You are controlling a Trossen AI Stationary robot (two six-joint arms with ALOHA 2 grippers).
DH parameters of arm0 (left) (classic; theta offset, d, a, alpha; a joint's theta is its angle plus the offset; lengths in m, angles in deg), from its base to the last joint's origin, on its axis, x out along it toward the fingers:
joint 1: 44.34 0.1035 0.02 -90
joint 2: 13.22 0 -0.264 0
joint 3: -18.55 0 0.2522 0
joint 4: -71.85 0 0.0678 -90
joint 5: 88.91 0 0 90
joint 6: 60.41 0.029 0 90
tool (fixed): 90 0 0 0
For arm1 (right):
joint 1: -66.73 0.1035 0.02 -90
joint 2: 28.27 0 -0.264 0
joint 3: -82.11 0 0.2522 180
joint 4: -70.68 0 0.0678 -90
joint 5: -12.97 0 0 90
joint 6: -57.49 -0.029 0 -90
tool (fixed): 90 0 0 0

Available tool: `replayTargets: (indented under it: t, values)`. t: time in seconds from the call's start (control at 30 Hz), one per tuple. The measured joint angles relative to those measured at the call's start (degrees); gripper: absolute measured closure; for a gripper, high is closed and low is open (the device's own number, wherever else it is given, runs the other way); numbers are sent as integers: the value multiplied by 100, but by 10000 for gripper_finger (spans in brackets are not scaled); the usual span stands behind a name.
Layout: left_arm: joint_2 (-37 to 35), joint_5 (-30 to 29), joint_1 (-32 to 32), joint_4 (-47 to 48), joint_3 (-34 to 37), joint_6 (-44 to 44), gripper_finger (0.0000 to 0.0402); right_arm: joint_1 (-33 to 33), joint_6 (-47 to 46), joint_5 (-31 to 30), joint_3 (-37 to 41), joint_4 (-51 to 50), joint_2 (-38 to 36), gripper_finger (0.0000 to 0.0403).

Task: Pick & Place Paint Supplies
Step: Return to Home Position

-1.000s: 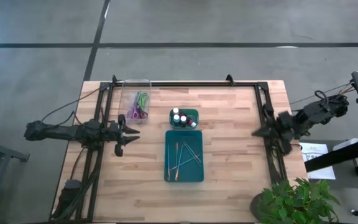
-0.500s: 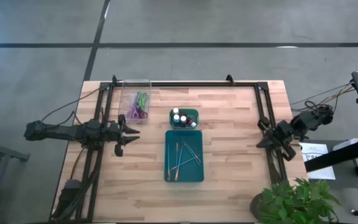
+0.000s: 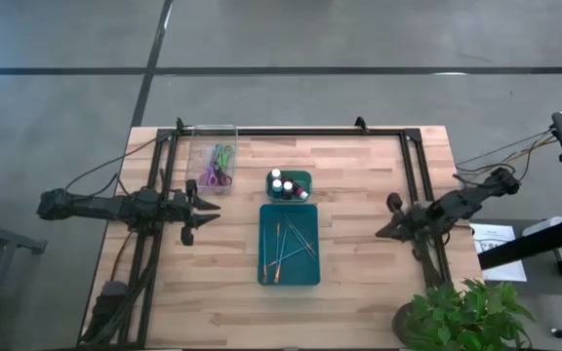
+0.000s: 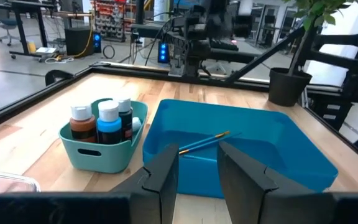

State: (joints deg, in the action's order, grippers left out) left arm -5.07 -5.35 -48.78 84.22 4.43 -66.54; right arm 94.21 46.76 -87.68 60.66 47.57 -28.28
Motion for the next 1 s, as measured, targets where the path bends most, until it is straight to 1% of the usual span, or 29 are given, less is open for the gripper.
replayTargets:
  t: [0.07,0.13,0.2,0.27,0.37,0.4,0.43,0.47,0.5,0.6,0.7,1.0]
  values:
    - [-6,-3,0,-4,0,2,284,-5,-75,-16,145,-99,11,394]
    - [-5,1,0,-1,0,3,284,4,-149,30,229,22,0,394]
    - [-5,-2,0,-4,2,17,284,-6,-197,253,340,26,0,394]
    - [-7,-1,3,-4,2,17,284,-7,90,951,387,34,12,394]
    - [-7,-2,1,-4,2,17,284,0,776,2314,406,292,0,394]
    - [-7,-1,4,-4,2,17,284,0,978,2647,416,327,0,394]
    - [-7,-1,2,-4,2,17,284,0,1092,2823,429,337,1,394]
    - [-7,0,2,-4,2,17,284,0,1115,2843,431,356,2,394]
    - [-7,-1,2,-4,2,17,284,0,1119,2724,434,357,16,394]
    - [-6,1,2,-4,2,17,284,0,1044,2161,453,366,52,394]
    - [-7,1,2,-4,2,15,284,-1,936,1835,458,378,50,394]
    - [-6,1,2,-4,2,15,284,0,935,1773,460,367,55,394]
